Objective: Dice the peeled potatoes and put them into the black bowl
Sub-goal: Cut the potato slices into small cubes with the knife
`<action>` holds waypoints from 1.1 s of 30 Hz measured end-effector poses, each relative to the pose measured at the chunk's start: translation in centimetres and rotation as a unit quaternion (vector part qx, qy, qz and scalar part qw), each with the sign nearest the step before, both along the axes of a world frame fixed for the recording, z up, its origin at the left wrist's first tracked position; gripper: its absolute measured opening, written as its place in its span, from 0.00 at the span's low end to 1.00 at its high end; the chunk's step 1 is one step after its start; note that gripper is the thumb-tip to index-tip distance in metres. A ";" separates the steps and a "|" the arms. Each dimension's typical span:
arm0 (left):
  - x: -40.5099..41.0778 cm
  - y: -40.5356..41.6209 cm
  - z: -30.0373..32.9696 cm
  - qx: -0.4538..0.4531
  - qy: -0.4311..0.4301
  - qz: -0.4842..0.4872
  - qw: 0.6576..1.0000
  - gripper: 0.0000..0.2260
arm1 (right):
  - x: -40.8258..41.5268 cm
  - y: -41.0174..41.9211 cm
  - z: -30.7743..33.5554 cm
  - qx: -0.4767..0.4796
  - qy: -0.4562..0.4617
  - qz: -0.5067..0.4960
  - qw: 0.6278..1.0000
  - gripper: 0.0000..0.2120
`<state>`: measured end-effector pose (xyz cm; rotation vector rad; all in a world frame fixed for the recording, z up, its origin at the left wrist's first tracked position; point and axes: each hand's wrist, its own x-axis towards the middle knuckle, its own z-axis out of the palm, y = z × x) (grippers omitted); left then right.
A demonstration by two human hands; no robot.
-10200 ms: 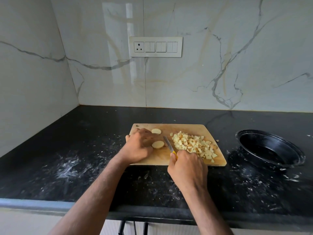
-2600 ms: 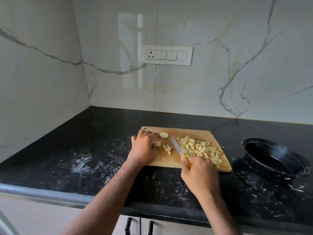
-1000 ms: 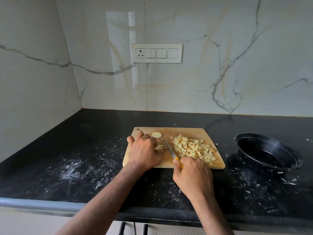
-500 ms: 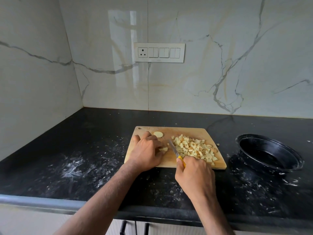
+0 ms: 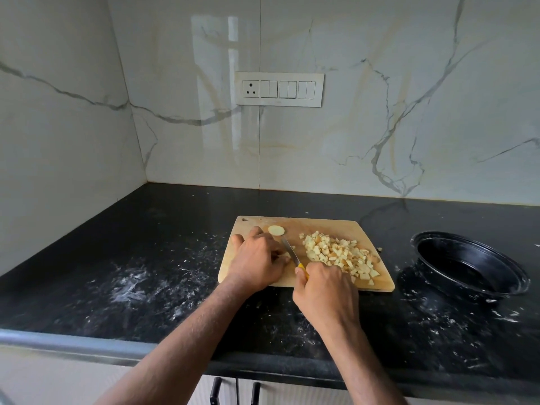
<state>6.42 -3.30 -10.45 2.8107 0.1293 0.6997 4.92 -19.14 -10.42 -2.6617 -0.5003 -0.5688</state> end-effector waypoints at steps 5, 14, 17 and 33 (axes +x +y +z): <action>0.0 -0.4 0.0 -0.013 -0.003 0.013 1.000 0.07 | -0.2 0.0 -0.1 -0.009 -0.005 0.013 1.000 0.15; -0.1 -0.5 0.0 -0.021 0.000 0.025 0.999 0.08 | -2.0 -1.8 -0.2 -0.010 0.006 -0.014 1.000 0.15; -0.2 -0.3 0.1 -0.037 0.009 0.021 0.999 0.09 | -2.1 -1.9 -0.2 0.009 0.002 -0.024 1.000 0.15; 0.3 0.1 -0.2 -0.114 -0.019 0.024 0.993 0.05 | -0.5 -0.1 -0.1 -0.019 -0.013 0.012 1.000 0.17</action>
